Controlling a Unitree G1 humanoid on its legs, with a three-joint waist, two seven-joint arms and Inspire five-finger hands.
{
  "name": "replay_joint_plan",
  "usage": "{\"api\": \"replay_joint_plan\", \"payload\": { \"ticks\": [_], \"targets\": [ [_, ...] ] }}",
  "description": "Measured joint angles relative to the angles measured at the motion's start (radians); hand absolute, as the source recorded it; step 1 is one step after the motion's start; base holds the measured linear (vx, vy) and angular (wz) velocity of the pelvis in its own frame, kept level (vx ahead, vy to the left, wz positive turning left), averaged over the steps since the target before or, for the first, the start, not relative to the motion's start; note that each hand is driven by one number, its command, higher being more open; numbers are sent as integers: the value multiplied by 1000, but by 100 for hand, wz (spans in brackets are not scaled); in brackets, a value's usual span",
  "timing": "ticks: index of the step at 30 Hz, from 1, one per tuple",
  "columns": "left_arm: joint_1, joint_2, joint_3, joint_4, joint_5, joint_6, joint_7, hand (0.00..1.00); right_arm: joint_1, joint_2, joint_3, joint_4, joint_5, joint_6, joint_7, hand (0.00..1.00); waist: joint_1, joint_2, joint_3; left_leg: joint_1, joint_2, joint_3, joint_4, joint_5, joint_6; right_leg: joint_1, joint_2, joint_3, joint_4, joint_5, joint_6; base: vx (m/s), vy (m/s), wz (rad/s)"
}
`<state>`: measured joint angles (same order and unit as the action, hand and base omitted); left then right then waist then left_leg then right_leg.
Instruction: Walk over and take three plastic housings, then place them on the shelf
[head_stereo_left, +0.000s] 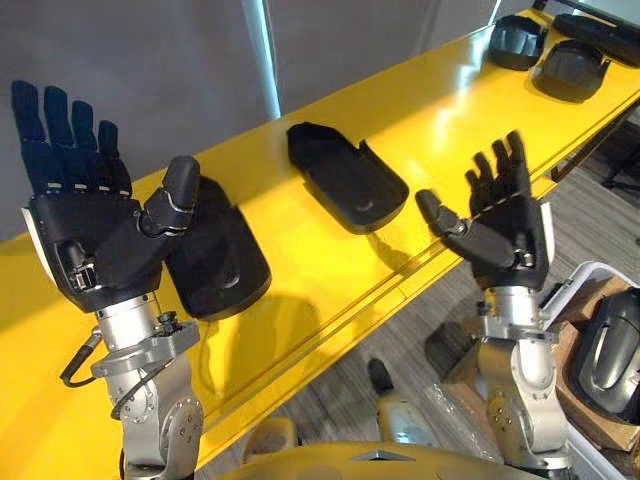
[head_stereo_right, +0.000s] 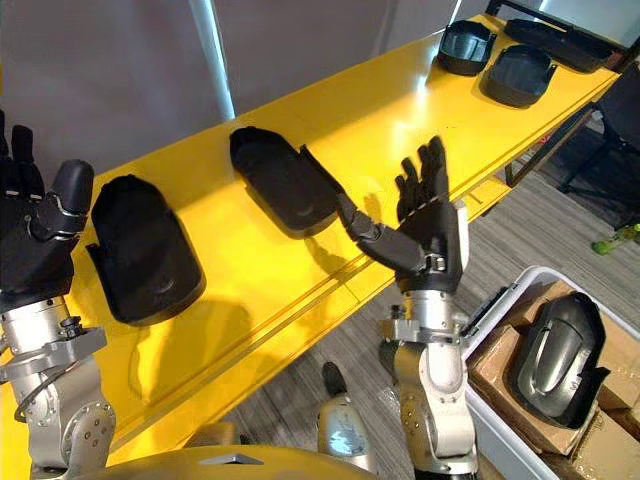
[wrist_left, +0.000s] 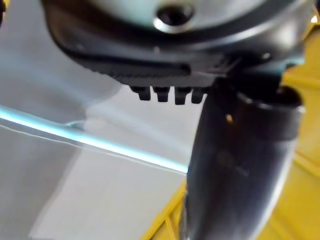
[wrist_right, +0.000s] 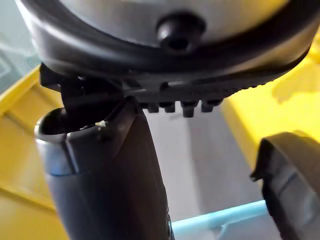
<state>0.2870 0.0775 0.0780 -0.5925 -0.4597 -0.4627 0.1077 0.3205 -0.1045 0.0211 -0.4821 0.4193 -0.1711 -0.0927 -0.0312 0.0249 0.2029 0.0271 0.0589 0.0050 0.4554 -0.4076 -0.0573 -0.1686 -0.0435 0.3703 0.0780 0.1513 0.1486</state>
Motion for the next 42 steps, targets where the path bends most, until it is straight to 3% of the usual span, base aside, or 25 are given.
{"api": "replay_joint_plan", "payload": {
  "ticks": [3, 4, 5, 7, 8, 10, 11, 12, 14, 15, 17, 18, 19, 20, 21, 22, 23, 24, 25, 26, 29, 33, 35, 39, 42],
  "targets": [
    [59, 2, -5, 0, 42, -16, 16, 100, 83, 32, -24, 8, 83, -4, 82, 100, -2, -5, 27, 54, -15, 74, 1, -7, 25, 14, -8, -48, 4, 56, -11, -62, 96, -78],
    [60, 7, 4, -1, 44, -15, 24, 100, 44, 17, -29, 29, 110, -16, 115, 100, -1, 7, 30, 38, 3, 100, -1, 12, 58, 11, -5, -68, -56, 152, -37, -188, 41, -89],
    [35, 21, 22, 6, 46, -13, 22, 100, -43, 3, -27, 81, 109, -48, 122, 100, 3, 13, 39, 29, 12, 133, -18, 29, 62, -37, -10, -183, 93, 48, -88, -226, 28, -79],
    [11, 33, 40, 9, 29, -12, 9, 100, -219, -40, 8, 197, 97, -83, 102, 100, 12, 25, 39, 16, 32, 160, -25, 58, 64, -91, -49, -301, 407, -163, -153, -220, -2, -43],
    [-10, 39, 49, 9, -22, -12, -41, 100, -308, -66, 39, 259, 94, -109, 66, 100, 31, 29, 38, 6, 57, 170, -23, 71, 55, -85, -91, -345, 539, -225, -155, -194, -35, -33],
    [-25, 39, 61, 4, -100, -21, -121, 100, -390, -61, 94, 325, 48, -130, 6, 100, 77, 45, 40, -23, 108, 183, -20, 92, 29, -47, -174, -383, 627, -255, -164, -146, -163, -40],
    [-23, 37, 69, 3, -139, -24, -158, 100, -404, -44, 120, 343, 10, -130, -18, 100, 108, 37, 35, -37, 141, 194, -21, 105, 7, -13, -243, -400, 635, -253, -161, -120, -250, -49],
    [-21, 36, 73, 3, -161, -23, -171, 100, -405, -34, 131, 351, -1, -130, -24, 100, 120, 37, 35, -42, 160, 204, -21, 110, -2, -1, -280, -400, 634, -246, -158, -84, -244, -59],
    [-18, 34, 83, 3, -249, -20, -193, 100, -387, 18, 134, 380, -36, -125, -27, 100, 139, 13, 27, -60, 223, 234, -10, 134, -47, 15, -380, -391, 595, -220, -121, -54, -347, -79],
    [-18, 30, 83, 5, -288, -18, -202, 100, -369, 33, 125, 384, -62, -119, -27, 100, 137, 17, 30, -66, 259, 237, -3, 144, -66, 22, -389, -387, 543, -203, -92, -68, -556, -87],
    [-18, 8, 89, 8, -338, -15, -205, 100, -304, 41, 98, 383, -61, -107, -3, 100, 112, 1, 28, -53, 340, 240, -19, 183, -138, 72, -360, -446, 338, -140, 22, -58, -640, -78],
    [-18, -1, 100, 13, -352, -14, -205, 100, -277, 43, 76, 382, -60, -93, 17, 100, 99, -23, 21, -41, 365, 242, -36, 200, -169, 110, -337, -504, 223, -114, 54, -15, -747, -65],
    [-16, -13, 116, 24, -360, -8, -205, 100, -245, 35, 44, 363, -58, -61, 38, 100, 77, -61, 9, -35, 389, 232, -43, 214, -192, 145, -318, -579, 182, -163, 121, -5, -657, -42],
    [-15, -43, 112, 41, -359, -1, -207, 100, -233, 21, 26, 356, -57, -49, 46, 100, 66, -38, 20, -40, 421, 210, -35, 225, -174, 151, -285, -590, 186, -215, 120, -52, -773, -9],
    [-11, -108, 86, 81, -369, 38, -208, 100, -192, -11, -26, 356, -55, -28, 46, 100, 22, 17, 38, -71, 468, 176, -31, 307, -58, 152, -231, -618, 219, -229, 90, -82, -650, 17],
    [7, -125, 68, 96, -369, 71, -209, 100, -144, -17, -60, 353, -53, -19, 46, 100, 3, 14, 40, -91, 460, 183, -37, 378, 3, 153, -232, -631, 216, -243, 70, -89, -677, 12],
    [37, -130, 33, 96, -365, 90, -215, 100, -83, -21, -100, 341, -53, -17, 45, 100, 0, 4, 46, -87, 407, 182, -67, 381, -38, 147, -238, -626, 205, -246, 51, -48, -475, -10],
    [47, -130, 17, 93, -352, 97, -220, 100, -57, -22, -117, 332, -52, -16, 43, 100, 0, 12, 41, -88, 374, 177, -77, 370, -53, 146, -235, -621, 189, -241, 37, -32, -362, -41],
    [75, -130, 1, 79, -314, 97, -232, 100, -25, -27, -129, 318, -50, -15, 43, 100, 0, 26, 33, -90, 302, 169, -80, 353, -62, 145, -215, -608, 152, -225, 16, -16, -271, -49],
    [99, -124, -2, 65, -260, 97, -248, 100, 2, -31, -129, 301, -49, -15, 43, 100, 1, 35, 27, -89, 264, 180, -83, 319, -45, 146, -194, -598, 123, -211, 0, 1, -251, -48],
    [111, -109, -3, 57, -168, 97, -271, 100, 10, -46, -117, 271, -48, -18, 34, 100, 15, 46, 20, -87, 226, 146, -95, 274, -38, 129, -154, -561, 88, -182, -16, 11, -173, -39],
    [106, -97, -15, 95, -151, 99, -285, 100, -46, -56, -118, 300, -58, -18, -52, 100, 42, 49, 17, -34, 188, 126, -181, 213, -42, 87, -156, -499, 89, -152, 8, -55, 80, -43],
    [91, -46, -59, 125, -150, 114, -286, 100, -116, -48, -118, 398, -65, 8, -97, 100, 55, 13, 35, -53, 150, 146, -149, 181, -76, 58, -191, -457, 86, -119, 29, -130, 223, -41],
    [51, 39, -122, 166, -147, 135, -264, 100, -228, -49, -119, 625, -83, 31, -161, 100, 68, -27, 59, -133, 140, 157, -36, 132, -65, 65, -202, -472, -22, -26, 23, -137, 179, -19],
    [-58, 79, -161, 206, -118, 143, -216, 100, -403, -80, -156, 767, -132, 32, -255, 100, 82, -44, 102, -258, 139, 126, 24, 133, -64, 24, -201, -502, -107, 35, 15, -152, 57, 14]
  ]
}}
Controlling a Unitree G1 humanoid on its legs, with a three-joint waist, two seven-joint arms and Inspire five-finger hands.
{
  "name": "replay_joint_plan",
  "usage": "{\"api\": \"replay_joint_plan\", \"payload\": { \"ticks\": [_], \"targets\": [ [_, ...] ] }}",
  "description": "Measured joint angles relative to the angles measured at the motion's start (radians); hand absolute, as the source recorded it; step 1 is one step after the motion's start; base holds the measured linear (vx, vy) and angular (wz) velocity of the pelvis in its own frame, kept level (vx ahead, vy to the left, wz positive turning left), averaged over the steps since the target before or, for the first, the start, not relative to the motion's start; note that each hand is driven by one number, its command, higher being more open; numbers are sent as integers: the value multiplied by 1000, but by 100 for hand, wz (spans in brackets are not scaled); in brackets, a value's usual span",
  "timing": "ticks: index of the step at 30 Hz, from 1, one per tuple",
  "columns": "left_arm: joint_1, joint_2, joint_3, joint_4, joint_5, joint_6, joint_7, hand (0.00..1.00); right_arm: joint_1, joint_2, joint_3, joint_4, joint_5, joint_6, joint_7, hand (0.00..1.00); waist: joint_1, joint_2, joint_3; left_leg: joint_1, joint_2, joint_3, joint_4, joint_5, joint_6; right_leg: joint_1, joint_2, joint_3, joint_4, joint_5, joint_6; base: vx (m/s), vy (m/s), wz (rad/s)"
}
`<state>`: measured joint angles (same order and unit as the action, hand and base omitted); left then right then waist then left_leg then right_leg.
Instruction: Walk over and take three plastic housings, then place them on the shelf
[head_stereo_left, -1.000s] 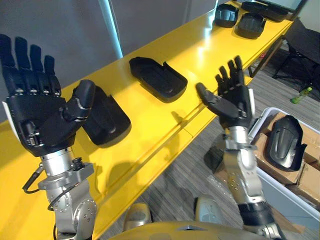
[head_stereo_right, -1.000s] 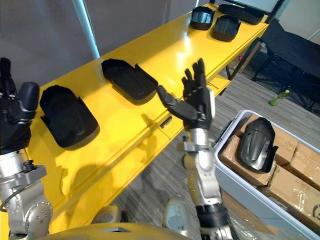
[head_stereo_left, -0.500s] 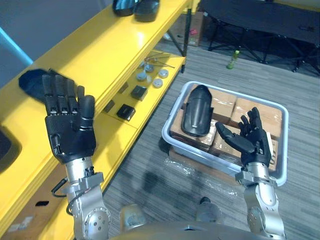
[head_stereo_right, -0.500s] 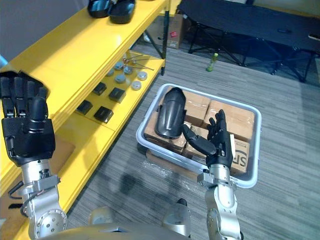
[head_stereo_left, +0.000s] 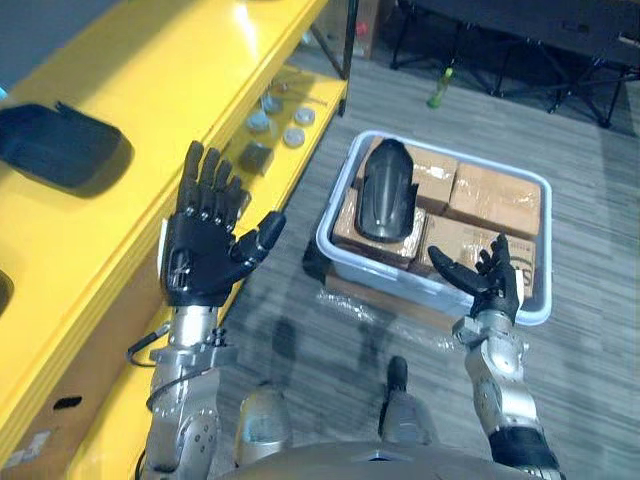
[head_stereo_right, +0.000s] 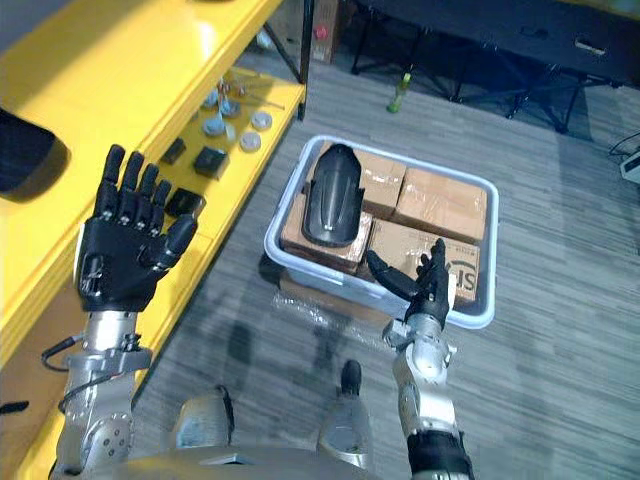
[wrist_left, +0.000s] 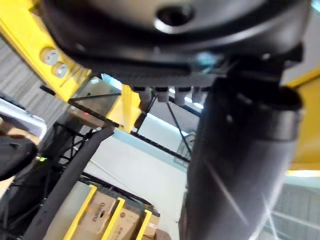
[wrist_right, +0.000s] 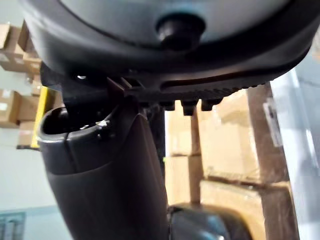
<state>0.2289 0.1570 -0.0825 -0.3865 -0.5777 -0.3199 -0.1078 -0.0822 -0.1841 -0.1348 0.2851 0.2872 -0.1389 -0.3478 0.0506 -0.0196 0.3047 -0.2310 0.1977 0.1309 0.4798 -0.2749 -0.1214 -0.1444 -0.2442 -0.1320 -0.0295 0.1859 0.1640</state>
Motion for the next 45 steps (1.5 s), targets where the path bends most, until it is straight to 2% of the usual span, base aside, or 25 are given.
{"api": "replay_joint_plan", "payload": {
  "ticks": [2, 3, 6, 9, 11, 15, 18, 20, 22, 23, 29, 32, 37, 40, 45],
  "targets": [
    [-36, -3, -21, 13, 0, 20, -3, 100, -132, -75, -1, 73, -32, 0, -56, 100, 5, 9, 43, -41, 1, -23, 16, 13, -11, -20, 5, -12, -9, 27, 7, -106, -10, 25],
    [-43, -2, -39, 23, 0, 33, -16, 100, -202, -128, -3, 100, -49, -1, -88, 100, 11, 23, 65, -66, 1, -38, 25, 19, -14, -31, 7, -25, -10, 33, 8, -92, -20, 24],
    [-32, 0, -99, 40, -1, 65, -48, 100, -311, -210, -3, 144, -72, -6, -122, 100, 31, 38, 93, -87, 1, -52, 21, 33, -15, -47, 11, -36, -10, 38, 7, -22, -18, 15],
    [-43, 8, -149, 97, -5, 66, -78, 100, -400, -261, 7, 228, -82, -9, -121, 100, 42, 38, 98, -115, -1, -72, 25, 34, -15, -58, 12, -58, -10, 38, 7, -6, -7, 16],
    [-66, 20, -176, 146, -2, 64, -82, 100, -461, -301, 29, 300, -82, -12, -109, 100, 61, 39, 117, -119, -1, -78, 28, 34, -14, -59, 12, -64, -3, 38, 7, -21, 11, 7],
    [-93, 22, -183, 174, 4, 64, -76, 100, -554, -352, 78, 381, -77, -5, -61, 100, 69, 48, 158, -151, -3, -99, 46, 34, -14, -74, 12, -84, 10, 38, 7, -55, 15, 13],
    [-119, 23, -198, 202, 4, 63, -63, 100, -625, -404, 128, 498, -77, 32, -11, 100, 86, 61, 168, -179, -4, -115, 62, 35, -13, -82, 12, -98, 12, 38, 7, -48, 18, 12],
    [-120, 23, -200, 204, 4, 63, -52, 100, -677, -422, 144, 587, -73, 88, 27, 100, 93, 71, 174, -185, -5, -126, 71, 36, -12, -82, 12, -110, 18, 38, 7, -40, 18, 12],
    [-129, 23, -213, 215, 4, 61, -45, 100, -700, -447, 168, 634, -73, 110, 46, 100, 103, 84, 181, -186, -5, -132, 74, 36, -12, -82, 12, -115, 28, 37, 6, -42, 24, 7],
    [-141, 23, -219, 235, 4, 60, -42, 100, -719, -461, 179, 667, -75, 121, 57, 0, 110, 90, 184, -190, -5, -136, 75, 37, -11, -83, 12, -122, 33, 36, 6, -67, 25, 12],
    [-152, 23, -234, 281, 4, 60, -19, 100, -870, -562, 199, 850, -91, 233, 105, 0, 125, 94, 186, -217, -16, -158, 68, 61, -11, -99, 2, -149, 48, 31, -2, -72, 16, 11],
    [-154, 23, -242, 281, 4, 60, -9, 100, -893, -607, 196, 894, -166, 295, 134, 0, 137, 107, 193, -217, -17, -172, 56, 75, -14, -99, 2, -165, 61, 25, -9, -53, 9, 12],
    [-146, 25, -245, 281, -9, 60, -5, 100, -919, -602, 197, 948, -211, 421, 150, 0, 139, 108, 193, -214, -18, -180, 29, 99, -19, -99, 2, -179, 63, 23, -13, -20, 0, 9],
    [-139, 27, -240, 281, -84, 63, -12, 100, -916, -599, 165, 946, -231, 441, 158, 0, 138, 108, 193, -194, -18, -180, 21, 104, -22, -86, 2, -179, 63, 23, -13, 1, 3, 1],
    [-96, 30, -204, 266, -169, 84, -53, 100, -871, -582, 130, 947, -239, 516, 141, 0, 137, 105, 194, -113, -13, -172, -22, 111, -24, -23, 4, -184, 63, 10, -28, 0, 0, 0]
  ]
}}
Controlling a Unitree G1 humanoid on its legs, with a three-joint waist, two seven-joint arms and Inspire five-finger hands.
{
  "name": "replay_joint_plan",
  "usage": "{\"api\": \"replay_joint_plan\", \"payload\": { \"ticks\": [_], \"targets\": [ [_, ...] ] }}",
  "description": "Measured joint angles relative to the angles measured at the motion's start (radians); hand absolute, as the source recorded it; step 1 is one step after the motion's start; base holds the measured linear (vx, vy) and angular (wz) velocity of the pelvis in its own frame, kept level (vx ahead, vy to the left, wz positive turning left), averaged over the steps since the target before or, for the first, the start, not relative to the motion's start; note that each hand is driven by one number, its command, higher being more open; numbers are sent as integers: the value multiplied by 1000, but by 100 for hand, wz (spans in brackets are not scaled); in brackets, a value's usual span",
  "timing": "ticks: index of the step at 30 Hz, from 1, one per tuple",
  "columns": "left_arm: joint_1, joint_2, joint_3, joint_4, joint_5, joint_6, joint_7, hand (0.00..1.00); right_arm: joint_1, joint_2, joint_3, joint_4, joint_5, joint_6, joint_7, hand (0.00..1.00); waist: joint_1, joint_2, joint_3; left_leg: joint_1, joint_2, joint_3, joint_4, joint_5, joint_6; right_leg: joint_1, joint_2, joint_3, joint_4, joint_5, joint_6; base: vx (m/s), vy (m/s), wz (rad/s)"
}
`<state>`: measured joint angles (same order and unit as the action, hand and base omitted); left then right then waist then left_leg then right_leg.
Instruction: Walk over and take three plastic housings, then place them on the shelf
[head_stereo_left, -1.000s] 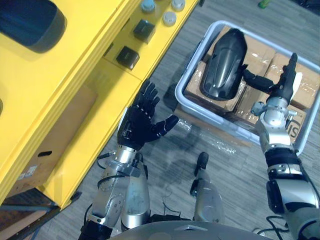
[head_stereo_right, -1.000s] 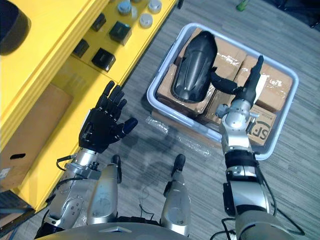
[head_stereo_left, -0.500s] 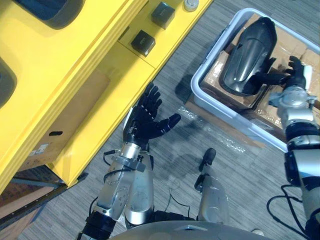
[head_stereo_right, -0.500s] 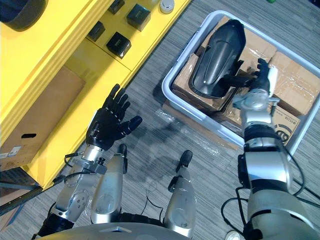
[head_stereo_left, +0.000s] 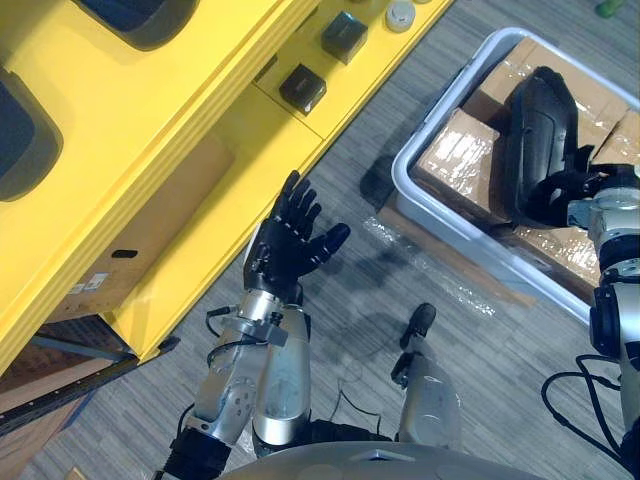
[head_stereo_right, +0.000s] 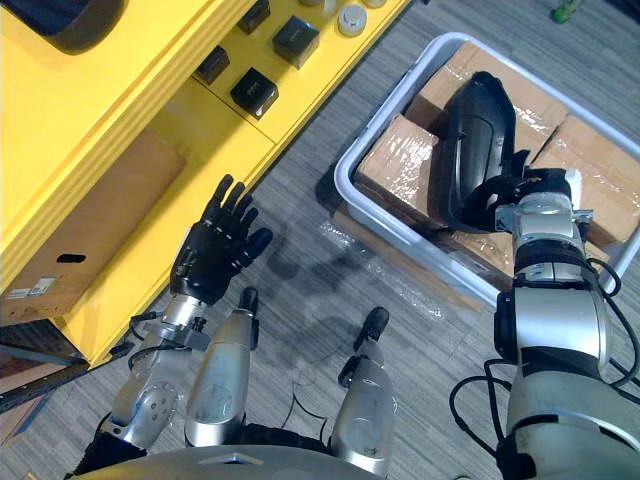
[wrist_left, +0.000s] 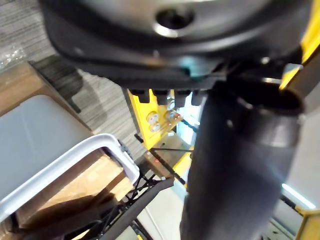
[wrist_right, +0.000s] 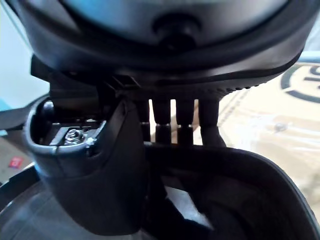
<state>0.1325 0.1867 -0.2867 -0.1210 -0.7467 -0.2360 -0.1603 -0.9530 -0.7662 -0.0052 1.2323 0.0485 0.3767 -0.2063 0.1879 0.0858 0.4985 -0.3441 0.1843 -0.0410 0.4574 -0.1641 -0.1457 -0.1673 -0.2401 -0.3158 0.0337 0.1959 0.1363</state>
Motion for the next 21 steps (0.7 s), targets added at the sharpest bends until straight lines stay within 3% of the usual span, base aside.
{"api": "replay_joint_plan", "payload": {
  "ticks": [5, 10, 14, 17, 21],
  "targets": [
    [56, 20, 11, -6, 2, 45, -31, 100, 99, 40, -63, -73, 0, -6, -146, 0, -7, -14, 5, 81, 5, 19, -55, 18, -8, 47, 3, 7, -6, -8, -6, 21, 1, -8],
    [73, 24, 11, -6, 39, 113, -40, 100, 213, 77, -62, -422, -94, -52, -237, 0, -36, -47, -14, 182, 21, 53, -132, 32, -16, 115, 22, 19, -58, -3, -1, 29, -17, -15],
    [64, 24, 8, -4, 72, 248, -40, 100, 321, 143, -58, -647, -201, -141, -246, 0, -59, -95, -131, 265, 32, 91, -231, 63, -30, 152, 37, 32, -106, 4, -2, 119, -23, -16],
    [16, 18, -5, 19, 41, 342, -66, 100, 369, 193, -50, -716, -275, -201, -246, 0, -75, -111, -211, 315, 37, 123, -274, 65, -33, 164, 43, 47, -110, 4, -2, 124, 11, -23],
    [-95, 19, -39, 80, 13, 394, -86, 100, 423, 242, -36, -791, -292, -265, -243, 0, -102, -121, -256, 373, 37, 154, -305, 65, -33, 188, 42, 54, -110, 4, -2, 48, 31, -20]
  ]
}}
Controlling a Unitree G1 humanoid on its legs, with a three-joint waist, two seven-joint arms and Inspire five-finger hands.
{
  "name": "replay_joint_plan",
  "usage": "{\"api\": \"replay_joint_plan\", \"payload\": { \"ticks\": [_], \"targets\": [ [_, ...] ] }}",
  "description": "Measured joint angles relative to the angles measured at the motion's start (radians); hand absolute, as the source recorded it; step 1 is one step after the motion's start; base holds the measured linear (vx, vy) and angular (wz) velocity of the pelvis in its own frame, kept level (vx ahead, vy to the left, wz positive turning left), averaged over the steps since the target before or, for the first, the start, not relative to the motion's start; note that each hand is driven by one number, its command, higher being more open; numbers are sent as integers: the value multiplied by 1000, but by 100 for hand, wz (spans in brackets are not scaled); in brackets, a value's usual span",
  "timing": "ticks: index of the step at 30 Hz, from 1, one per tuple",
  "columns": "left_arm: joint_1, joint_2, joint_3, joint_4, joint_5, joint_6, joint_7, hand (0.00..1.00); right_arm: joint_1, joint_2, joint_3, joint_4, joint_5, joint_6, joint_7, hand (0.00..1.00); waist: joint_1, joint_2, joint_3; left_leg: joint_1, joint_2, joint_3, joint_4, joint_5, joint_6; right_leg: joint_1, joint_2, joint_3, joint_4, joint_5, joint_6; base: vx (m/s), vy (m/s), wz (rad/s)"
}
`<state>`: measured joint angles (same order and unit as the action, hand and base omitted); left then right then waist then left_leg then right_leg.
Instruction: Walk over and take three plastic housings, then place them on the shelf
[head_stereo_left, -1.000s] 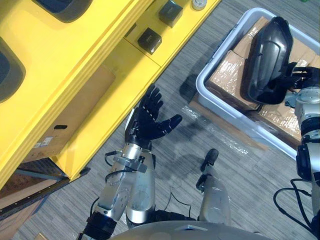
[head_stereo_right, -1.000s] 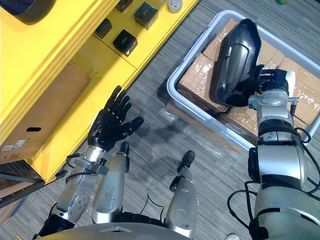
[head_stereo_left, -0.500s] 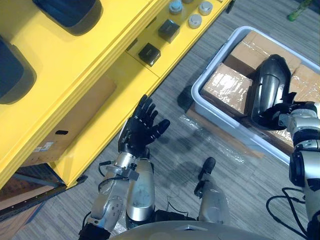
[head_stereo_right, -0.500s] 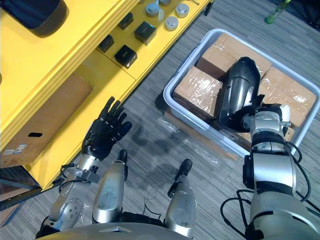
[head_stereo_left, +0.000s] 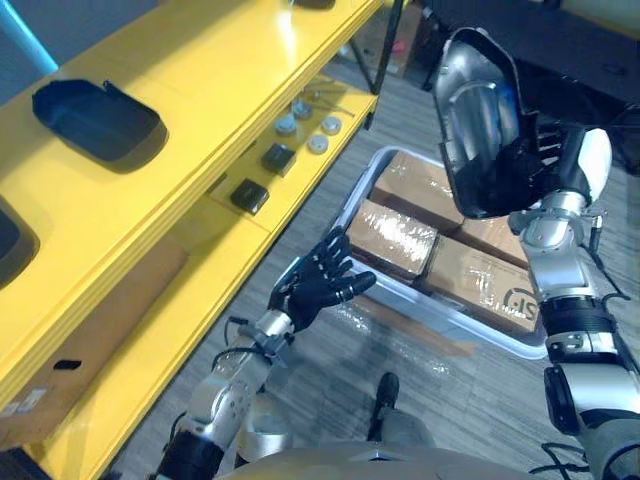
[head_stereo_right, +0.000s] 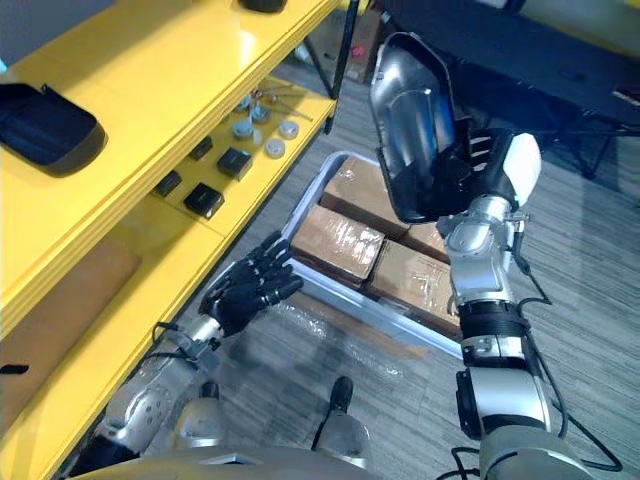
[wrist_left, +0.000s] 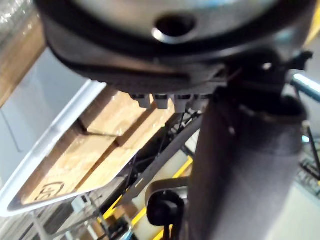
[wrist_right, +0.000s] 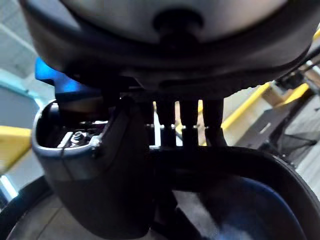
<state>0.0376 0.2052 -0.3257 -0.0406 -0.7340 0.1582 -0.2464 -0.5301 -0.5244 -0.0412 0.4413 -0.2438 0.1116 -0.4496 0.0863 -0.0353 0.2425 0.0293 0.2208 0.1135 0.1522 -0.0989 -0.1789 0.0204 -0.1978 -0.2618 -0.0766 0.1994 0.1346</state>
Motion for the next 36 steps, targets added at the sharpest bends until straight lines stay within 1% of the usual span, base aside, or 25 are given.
{"api": "replay_joint_plan", "payload": {
  "ticks": [2, 3, 6, 8, 9, 12, 14, 18, 21, 23, 25, 26, 29, 32, 33, 35, 36],
  "targets": [
    [-72, -5, -18, 45, -11, 1, 10, 100, 24, 21, 23, -41, -26, -39, 3, 0, -25, -3, -12, 31, -1, 16, -8, 0, 0, 17, -1, 8, 0, 0, 0, -3, 28, -17],
    [-86, -8, -18, 53, -12, 1, 17, 100, 32, 24, 29, -55, -26, -46, 4, 0, -30, -3, -17, 38, -1, 20, -12, 0, 0, 18, -1, 12, 0, 0, 0, -28, 29, -23],
    [-138, -15, -16, 74, -15, -5, 33, 100, 90, 34, 32, -126, -27, -104, 13, 0, -45, -3, -37, 52, -2, 35, -20, 3, -1, 19, 0, 20, -1, -2, -1, -38, 11, -15],
    [-164, -15, -22, 74, -15, -6, 41, 100, 109, 62, 37, -142, -46, -141, 37, 0, -66, -3, -52, 65, -2, 43, -29, 7, -3, 20, 0, 24, -2, -2, -1, -54, 8, -12],
    [-171, -17, -32, 74, -15, -7, 44, 100, 120, 70, 43, -143, -63, -150, 42, 0, -70, -2, -60, 69, -1, 47, -35, 9, -4, 20, 1, 25, -2, -2, -1, -57, 8, -9],
    [-203, -31, -71, 74, -15, -8, 77, 100, 139, 72, 81, -143, -65, -158, 69, 0, -75, -2, -69, 76, -1, 48, -36, 11, -5, 23, 1, 26, -2, -2, -1, -39, 10, -4],
    [-219, -56, -100, 79, -17, -12, 113, 100, 154, 92, 111, -143, -64, -168, 87, 0, -77, -1, -74, 85, -1, 50, -41, 15, -6, 30, 1, 28, -2, -2, -2, -38, 13, -3],
    [-232, -60, -104, 112, -16, -27, 151, 100, 161, 110, 126, -143, -64, -175, 118, 0, -80, -1, -75, 98, -2, 52, -55, 24, -8, 32, 2, 28, -2, -2, -2, -8, 3, 0],
    [-244, -61, -114, 119, -9, -30, 198, 100, 161, 115, 163, -143, -63, -190, 141, 0, -87, -2, -77, 100, -2, 53, -56, 24, -7, 34, 2, 29, -2, -1, -2, 0, 0, 0],
    [-247, -65, -129, 119, 10, -48, 266, 100, 162, 136, 171, -144, -62, -192, 154, 0, -89, -3, -83, 101, -2, 53, -59, 24, -7, 34, 2, 29, -2, -1, -2, 0, 0, 0],
    [-249, -76, -129, 119, 42, -49, 313, 100, 164, 145, 178, -144, -62, -192, 159, 0, -88, -5, -86, 102, -3, 53, -59, 24, -7, 35, 2, 30, -2, -1, -2, 8, 15, 1],
    [-256, -84, -129, 119, 67, -49, 371, 100, 165, 152, 191, -146, -60, -192, 164, 0, -88, -7, -88, 102, -3, 53, -59, 24, -7, 35, 2, 30, -2, -1, -2, 0, 0, 0],
    [-275, -89, -119, 121, 82, -56, 446, 100, 189, 180, 199, -185, -53, -194, 180, 0, -86, -8, -89, 102, -3, 53, -59, 24, -7, 36, 2, 31, -2, -1, -2, 0, 0, 0],
    [-276, -114, -67, 127, 81, -101, 503, 100, 218, 194, 239, -206, -53, -218, 196, 0, -88, -9, -89, 104, -3, 53, -59, 24, -7, 39, 2, 31, -2, -1, -2, 0, 0, 0],
    [-276, -127, -43, 136, 81, -122, 512, 100, 226, 203, 248, -206, -53, -218, 202, 0, -87, -9, -89, 107, -3, 53, -59, 24, -7, 42, 2, 32, -2, -1, -2, 0, 0, 0],
    [-276, -130, -26, 153, 70, -153, 519, 100, 240, 228, 249, -206, -44, -218, 201, 0, -85, -10, -89, 109, -3, 53, -59, 24, -6, 44, 2, 32, -2, -1, -2, -16, 12, 0],
    [-276, -130, -23, 160, 64, -158, 522, 100, 243, 234, 249, -206, -44, -218, 201, 0, -83, -10, -89, 111, -4, 54, -59, 24, -6, 46, 2, 33, -2, -1, -2, 0, 0, 0]
  ]
}}
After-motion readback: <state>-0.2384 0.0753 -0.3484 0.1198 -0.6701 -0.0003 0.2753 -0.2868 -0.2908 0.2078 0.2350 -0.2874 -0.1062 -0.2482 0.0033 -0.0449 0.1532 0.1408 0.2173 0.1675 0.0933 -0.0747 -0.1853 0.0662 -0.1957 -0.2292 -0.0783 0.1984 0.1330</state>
